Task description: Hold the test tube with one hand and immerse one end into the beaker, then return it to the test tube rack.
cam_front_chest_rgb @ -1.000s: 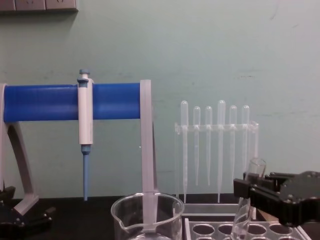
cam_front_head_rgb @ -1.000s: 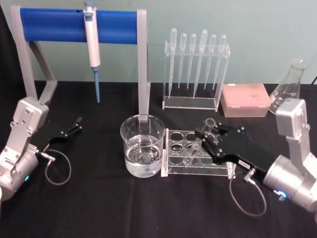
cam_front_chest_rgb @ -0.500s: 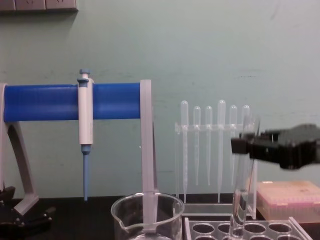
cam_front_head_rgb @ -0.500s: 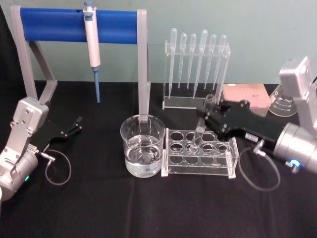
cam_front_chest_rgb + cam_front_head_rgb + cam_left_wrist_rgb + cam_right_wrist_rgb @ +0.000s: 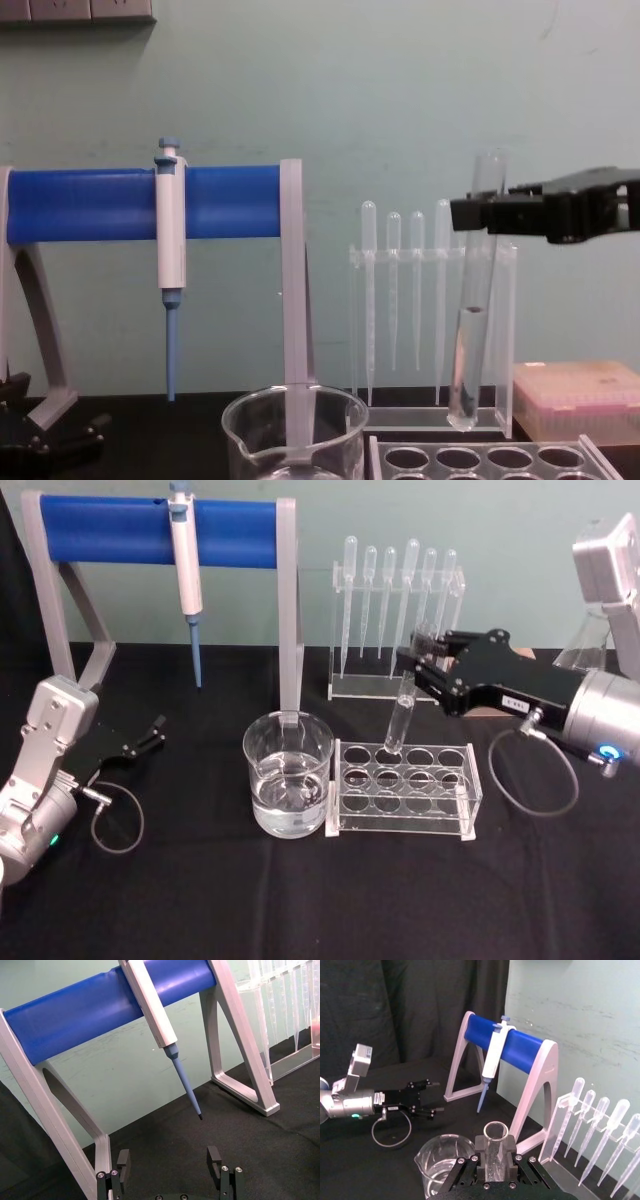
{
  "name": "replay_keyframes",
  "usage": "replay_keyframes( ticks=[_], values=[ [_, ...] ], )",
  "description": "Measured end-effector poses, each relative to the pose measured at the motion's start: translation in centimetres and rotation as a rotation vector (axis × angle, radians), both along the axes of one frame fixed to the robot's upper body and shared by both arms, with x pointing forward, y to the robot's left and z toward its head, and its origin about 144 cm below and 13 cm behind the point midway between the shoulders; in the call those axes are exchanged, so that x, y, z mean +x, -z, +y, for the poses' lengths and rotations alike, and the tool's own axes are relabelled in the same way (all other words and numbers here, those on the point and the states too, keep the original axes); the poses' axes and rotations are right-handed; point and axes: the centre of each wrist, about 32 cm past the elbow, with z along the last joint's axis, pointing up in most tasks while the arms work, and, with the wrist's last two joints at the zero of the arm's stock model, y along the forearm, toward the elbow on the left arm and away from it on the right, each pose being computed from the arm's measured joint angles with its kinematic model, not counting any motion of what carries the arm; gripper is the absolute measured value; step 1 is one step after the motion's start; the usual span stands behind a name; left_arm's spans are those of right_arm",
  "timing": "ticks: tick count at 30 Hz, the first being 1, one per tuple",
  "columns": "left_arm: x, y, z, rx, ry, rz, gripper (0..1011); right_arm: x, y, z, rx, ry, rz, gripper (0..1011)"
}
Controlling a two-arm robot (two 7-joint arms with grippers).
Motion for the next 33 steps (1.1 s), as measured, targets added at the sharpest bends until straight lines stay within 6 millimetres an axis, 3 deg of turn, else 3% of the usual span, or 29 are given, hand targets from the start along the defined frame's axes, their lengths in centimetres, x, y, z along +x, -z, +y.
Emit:
replay_keyframes(
  ticks=[16, 33],
  values=[
    [0.0, 0.0, 0.0, 0.000, 0.000, 0.000, 1000, 0.3, -2.1, 0.7, -0.010, 0.002, 0.022, 227],
    [0.0, 0.0, 0.0, 0.000, 0.000, 0.000, 1000, 0.3, -2.6, 0.8, -0.023, -0.005, 0.019, 227]
  ],
)
